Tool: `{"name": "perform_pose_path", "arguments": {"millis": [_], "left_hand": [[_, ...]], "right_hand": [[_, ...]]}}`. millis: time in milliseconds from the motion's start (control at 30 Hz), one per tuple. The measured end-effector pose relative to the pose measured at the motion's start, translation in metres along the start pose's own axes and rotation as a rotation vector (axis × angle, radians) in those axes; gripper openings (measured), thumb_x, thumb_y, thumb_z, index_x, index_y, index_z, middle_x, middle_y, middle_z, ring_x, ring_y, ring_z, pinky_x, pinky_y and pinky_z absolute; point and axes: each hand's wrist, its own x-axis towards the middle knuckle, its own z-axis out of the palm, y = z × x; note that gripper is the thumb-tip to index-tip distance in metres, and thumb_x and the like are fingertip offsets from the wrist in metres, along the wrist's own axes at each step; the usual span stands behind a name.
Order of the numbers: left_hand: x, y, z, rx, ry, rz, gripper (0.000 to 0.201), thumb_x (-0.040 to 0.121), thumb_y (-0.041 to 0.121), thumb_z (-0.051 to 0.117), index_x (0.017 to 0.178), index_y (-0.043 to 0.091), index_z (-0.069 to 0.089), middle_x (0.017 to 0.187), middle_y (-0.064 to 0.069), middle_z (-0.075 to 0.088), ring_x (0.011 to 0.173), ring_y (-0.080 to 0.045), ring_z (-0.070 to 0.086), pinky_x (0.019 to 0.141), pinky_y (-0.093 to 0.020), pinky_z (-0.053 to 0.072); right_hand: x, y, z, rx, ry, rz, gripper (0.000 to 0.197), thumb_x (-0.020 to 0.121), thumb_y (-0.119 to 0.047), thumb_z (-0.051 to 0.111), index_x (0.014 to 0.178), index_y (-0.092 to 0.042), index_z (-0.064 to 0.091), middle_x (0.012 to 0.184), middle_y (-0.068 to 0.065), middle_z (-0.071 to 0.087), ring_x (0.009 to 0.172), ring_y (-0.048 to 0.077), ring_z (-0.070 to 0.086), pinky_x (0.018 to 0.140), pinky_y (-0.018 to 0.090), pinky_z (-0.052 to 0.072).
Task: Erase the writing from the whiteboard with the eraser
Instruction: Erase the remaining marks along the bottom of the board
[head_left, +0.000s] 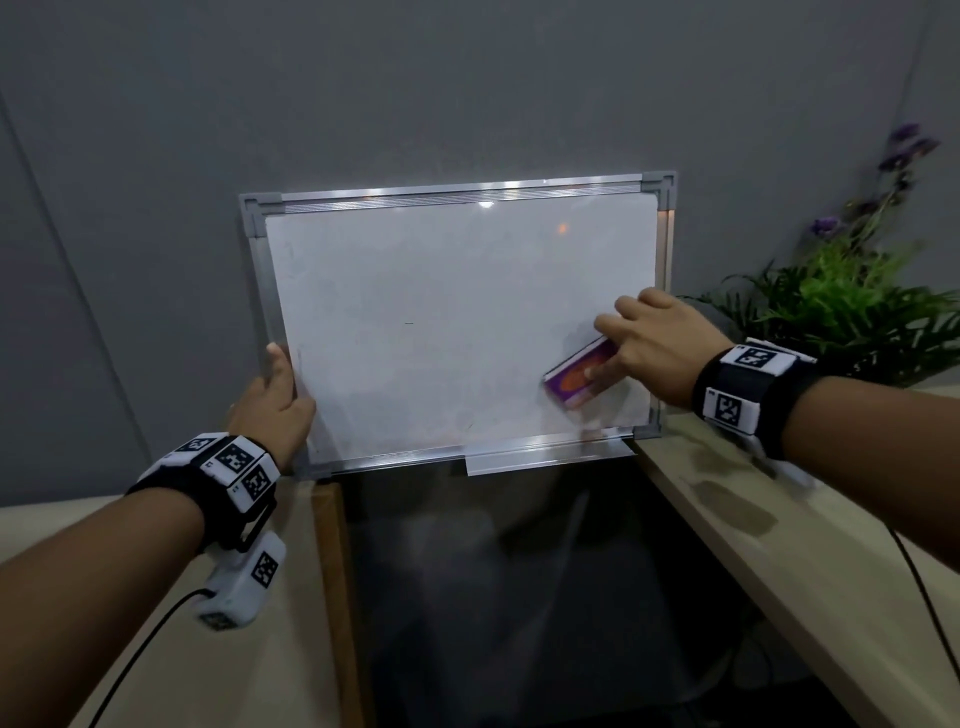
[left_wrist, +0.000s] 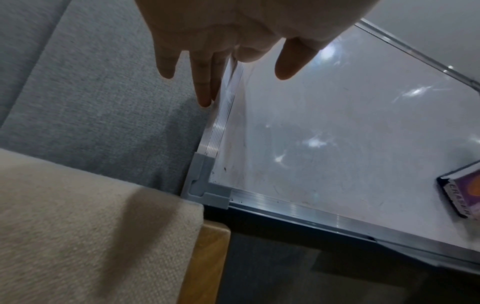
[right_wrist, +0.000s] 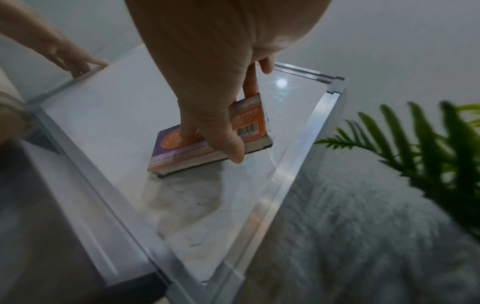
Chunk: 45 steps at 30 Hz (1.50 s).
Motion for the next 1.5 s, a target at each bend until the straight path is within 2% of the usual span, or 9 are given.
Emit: {"name": "perform_pose_path", "arguments": {"millis": [267, 533, 733, 867, 933, 1133, 1200, 1333, 1500], "left_hand": [[-0.003, 0.002, -0.002, 0.005, 0.013, 0.003, 0.069, 0.100, 0.028, 0.032, 0.152, 0.029, -0.013, 0.152, -0.024, 0.024, 0.137, -0.042, 0.027, 0.113, -0.047, 0.023], [-0.002, 0.002, -0.001, 0.007, 0.018, -0.001, 0.068, 0.100, 0.026, 0.031, 0.152, 0.029, -0.013, 0.152, -0.023, 0.024, 0.136, -0.042, 0.028, 0.112, -0.047, 0.024], [-0.003, 0.004, -0.002, -0.006, 0.031, -0.005, 0.066, 0.101, 0.028, 0.032, 0.152, 0.029, -0.010, 0.153, -0.023, 0.024, 0.136, -0.041, 0.028, 0.112, -0.045, 0.023], [-0.003, 0.002, -0.001, -0.046, 0.016, -0.001, 0.078, 0.086, 0.045, 0.030, 0.152, 0.030, -0.009, 0.150, -0.025, 0.026, 0.136, -0.041, 0.028, 0.113, -0.044, 0.023], [-0.004, 0.001, -0.002, -0.069, 0.006, 0.002, 0.082, 0.079, 0.045, 0.026, 0.152, 0.031, -0.009, 0.151, -0.025, 0.025, 0.137, -0.041, 0.027, 0.113, -0.043, 0.023], [-0.003, 0.002, -0.003, -0.064, 0.003, -0.019, 0.079, 0.085, 0.044, 0.030, 0.152, 0.031, -0.009, 0.152, -0.023, 0.023, 0.137, -0.040, 0.026, 0.113, -0.044, 0.022], [-0.003, 0.001, -0.001, -0.053, 0.017, -0.014, 0.070, 0.097, 0.033, 0.034, 0.152, 0.030, -0.009, 0.152, -0.023, 0.024, 0.137, -0.040, 0.027, 0.113, -0.044, 0.023], [-0.003, 0.002, -0.003, -0.047, 0.004, -0.012, 0.081, 0.081, 0.045, 0.027, 0.152, 0.032, -0.008, 0.152, -0.022, 0.025, 0.136, -0.040, 0.028, 0.113, -0.044, 0.023], [-0.002, 0.002, -0.001, -0.049, 0.014, -0.014, 0.066, 0.100, 0.026, 0.032, 0.152, 0.030, -0.010, 0.153, -0.022, 0.022, 0.138, -0.039, 0.026, 0.113, -0.042, 0.021]], "right_hand": [[-0.017, -0.015, 0.024, 0.012, -0.079, -0.056, 0.043, 0.085, -0.038, 0.029, 0.094, -0.043, 0.071, 0.095, -0.002, 0.052, 0.083, 0.023, 0.046, 0.073, 0.036, 0.032], [-0.019, 0.009, 0.016, -0.002, 0.058, 0.048, 0.026, 0.078, -0.025, 0.068, 0.097, -0.042, 0.072, 0.089, 0.004, 0.052, 0.079, 0.029, 0.047, 0.071, 0.039, 0.035], [-0.030, -0.010, 0.033, 0.045, -0.043, 0.003, 0.047, 0.086, -0.034, 0.027, 0.093, -0.038, 0.073, 0.096, 0.001, 0.055, 0.086, 0.026, 0.048, 0.077, 0.039, 0.035], [-0.037, 0.013, 0.034, -0.022, 0.000, 0.051, 0.017, 0.080, -0.031, 0.065, 0.092, -0.038, 0.074, 0.093, 0.003, 0.055, 0.086, 0.029, 0.049, 0.078, 0.041, 0.035], [-0.036, 0.018, 0.034, -0.006, 0.035, 0.052, 0.024, 0.072, -0.025, 0.075, 0.092, -0.039, 0.074, 0.091, 0.004, 0.054, 0.083, 0.031, 0.049, 0.077, 0.042, 0.035], [-0.040, -0.003, 0.053, 0.076, 0.100, -0.028, 0.037, 0.080, -0.021, 0.040, 0.081, -0.034, 0.076, 0.087, 0.006, 0.056, 0.078, 0.031, 0.050, 0.075, 0.040, 0.032], [-0.045, 0.002, 0.058, 0.047, 0.084, -0.045, 0.027, 0.078, -0.020, 0.052, 0.083, -0.033, 0.076, 0.091, 0.007, 0.057, 0.082, 0.032, 0.050, 0.076, 0.041, 0.033], [-0.051, 0.018, 0.058, -0.006, 0.149, -0.018, 0.021, 0.068, -0.018, 0.078, 0.083, -0.031, 0.075, 0.093, 0.008, 0.057, 0.084, 0.031, 0.047, 0.077, 0.043, 0.035], [-0.040, 0.018, 0.046, 0.050, 0.293, 0.087, 0.038, 0.069, -0.010, 0.073, 0.098, -0.034, 0.073, 0.089, 0.010, 0.053, 0.080, 0.032, 0.046, 0.075, 0.044, 0.036]]}}
